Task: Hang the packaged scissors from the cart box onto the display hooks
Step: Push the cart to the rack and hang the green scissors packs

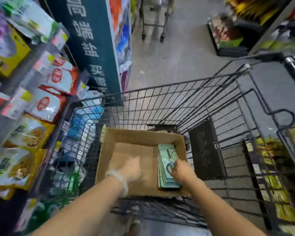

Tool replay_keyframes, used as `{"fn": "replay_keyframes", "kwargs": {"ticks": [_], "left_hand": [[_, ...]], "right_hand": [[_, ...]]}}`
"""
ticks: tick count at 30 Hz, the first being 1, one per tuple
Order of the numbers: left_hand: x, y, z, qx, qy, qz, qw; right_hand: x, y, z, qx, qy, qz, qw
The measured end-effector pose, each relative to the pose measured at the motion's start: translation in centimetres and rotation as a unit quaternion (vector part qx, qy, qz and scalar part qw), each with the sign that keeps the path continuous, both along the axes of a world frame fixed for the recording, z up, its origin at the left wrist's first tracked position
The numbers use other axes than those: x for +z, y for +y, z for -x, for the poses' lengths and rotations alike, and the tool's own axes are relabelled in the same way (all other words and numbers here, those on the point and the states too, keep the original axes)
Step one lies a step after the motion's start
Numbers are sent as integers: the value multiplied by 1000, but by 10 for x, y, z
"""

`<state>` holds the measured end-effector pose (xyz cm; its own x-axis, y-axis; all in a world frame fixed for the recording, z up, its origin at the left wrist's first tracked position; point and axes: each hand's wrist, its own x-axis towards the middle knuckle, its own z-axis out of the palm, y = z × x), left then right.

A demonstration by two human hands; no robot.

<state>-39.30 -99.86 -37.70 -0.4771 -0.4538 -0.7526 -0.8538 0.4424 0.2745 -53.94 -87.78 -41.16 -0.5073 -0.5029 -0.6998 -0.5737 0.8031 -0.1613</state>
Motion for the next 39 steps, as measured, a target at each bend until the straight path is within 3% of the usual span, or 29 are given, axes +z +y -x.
{"fn": "replay_keyframes", "kwargs": {"ticks": [4,8,14,18,21,25,28,34,39], "left_hand": [[-52,-6,11,20,-13,-88,996],[-90,-7,29,82,-9,-102,991],[-133,5,61,135,-27,-209,968],[-148,15,92,307,12,-238,921],[-161,16,110,395,41,-234,888],[-170,11,113,383,-15,-195,903],[-170,9,105,398,-18,-232,887],[-172,3,86,426,-6,-203,882],[-165,-13,56,396,-27,-257,881]], "right_hand": [[-48,-2,13,-37,-28,-24,999],[-87,-17,29,-75,-29,-20,997],[-131,-29,30,-100,-39,-37,993],[-135,-23,24,-64,-11,-1,998],[-128,-17,31,-119,-60,73,988],[-124,-8,49,-197,-104,116,968],[-130,-4,53,-250,-126,113,953],[-143,-11,46,-204,-69,19,976],[-145,-17,36,-186,-41,-4,982]]}}
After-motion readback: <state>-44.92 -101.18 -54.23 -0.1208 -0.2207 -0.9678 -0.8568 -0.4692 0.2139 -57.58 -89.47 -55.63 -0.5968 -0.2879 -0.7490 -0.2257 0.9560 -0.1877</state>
